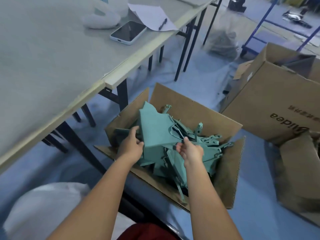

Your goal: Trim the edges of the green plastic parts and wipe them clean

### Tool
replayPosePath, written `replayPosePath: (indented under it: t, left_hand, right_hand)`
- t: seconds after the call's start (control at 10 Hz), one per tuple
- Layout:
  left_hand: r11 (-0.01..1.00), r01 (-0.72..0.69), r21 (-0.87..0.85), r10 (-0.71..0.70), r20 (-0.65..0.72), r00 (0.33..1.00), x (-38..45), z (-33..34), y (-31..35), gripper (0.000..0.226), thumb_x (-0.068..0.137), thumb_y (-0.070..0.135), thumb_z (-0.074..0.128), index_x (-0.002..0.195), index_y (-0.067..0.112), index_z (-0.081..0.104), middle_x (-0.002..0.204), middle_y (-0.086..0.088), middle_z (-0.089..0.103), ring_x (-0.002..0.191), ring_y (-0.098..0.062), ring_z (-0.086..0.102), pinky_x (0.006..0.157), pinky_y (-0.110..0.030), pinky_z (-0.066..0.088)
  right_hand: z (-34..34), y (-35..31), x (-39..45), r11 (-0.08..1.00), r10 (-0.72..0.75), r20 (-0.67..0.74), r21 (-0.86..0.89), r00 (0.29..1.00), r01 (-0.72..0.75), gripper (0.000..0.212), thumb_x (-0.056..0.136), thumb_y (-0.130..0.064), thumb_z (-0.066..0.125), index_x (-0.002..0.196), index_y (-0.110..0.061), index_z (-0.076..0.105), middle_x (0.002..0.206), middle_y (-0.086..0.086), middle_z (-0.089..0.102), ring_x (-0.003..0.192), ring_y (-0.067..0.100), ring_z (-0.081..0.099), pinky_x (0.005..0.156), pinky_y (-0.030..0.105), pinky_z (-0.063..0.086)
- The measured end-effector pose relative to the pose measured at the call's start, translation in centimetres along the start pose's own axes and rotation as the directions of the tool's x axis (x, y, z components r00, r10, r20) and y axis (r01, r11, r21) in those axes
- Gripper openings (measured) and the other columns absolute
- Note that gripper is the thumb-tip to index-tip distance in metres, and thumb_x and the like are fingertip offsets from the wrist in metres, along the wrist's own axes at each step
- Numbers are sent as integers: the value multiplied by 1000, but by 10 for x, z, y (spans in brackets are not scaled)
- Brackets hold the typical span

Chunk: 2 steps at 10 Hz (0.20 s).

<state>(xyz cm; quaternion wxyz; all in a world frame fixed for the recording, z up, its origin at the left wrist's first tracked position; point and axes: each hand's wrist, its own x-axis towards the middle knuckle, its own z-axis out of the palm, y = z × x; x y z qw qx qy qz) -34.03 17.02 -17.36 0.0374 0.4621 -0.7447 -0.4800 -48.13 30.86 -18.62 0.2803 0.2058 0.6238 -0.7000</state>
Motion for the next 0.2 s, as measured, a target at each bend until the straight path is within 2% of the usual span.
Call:
replayPosePath:
  t: [0.1, 0.2]
  left_hand:
    - [967, -36, -253, 57, 78, 995, -2, -1, 13, 71, 98, 20, 54, 150, 45, 13, 102, 19, 70, 90, -10, 69, 88, -42, 54]
    - [904, -126, -409, 177, 90, 980, -1, -4, 20, 68, 99, 15, 53, 148, 48, 19, 114, 29, 65, 101, -8, 66, 92, -40, 52]
  right_hand:
    - [6, -8, 0, 988, 18, -76, 154, 997, -6, 50, 93, -6, 60, 135, 7, 38, 90, 25, 64, 71, 28, 69, 53, 30, 58]
    - [12, -11, -1, 990, -19, -131, 134, 991, 36, 42, 94, -5, 51, 135, -3, 40, 92, 20, 65, 61, 24, 64, 52, 29, 55]
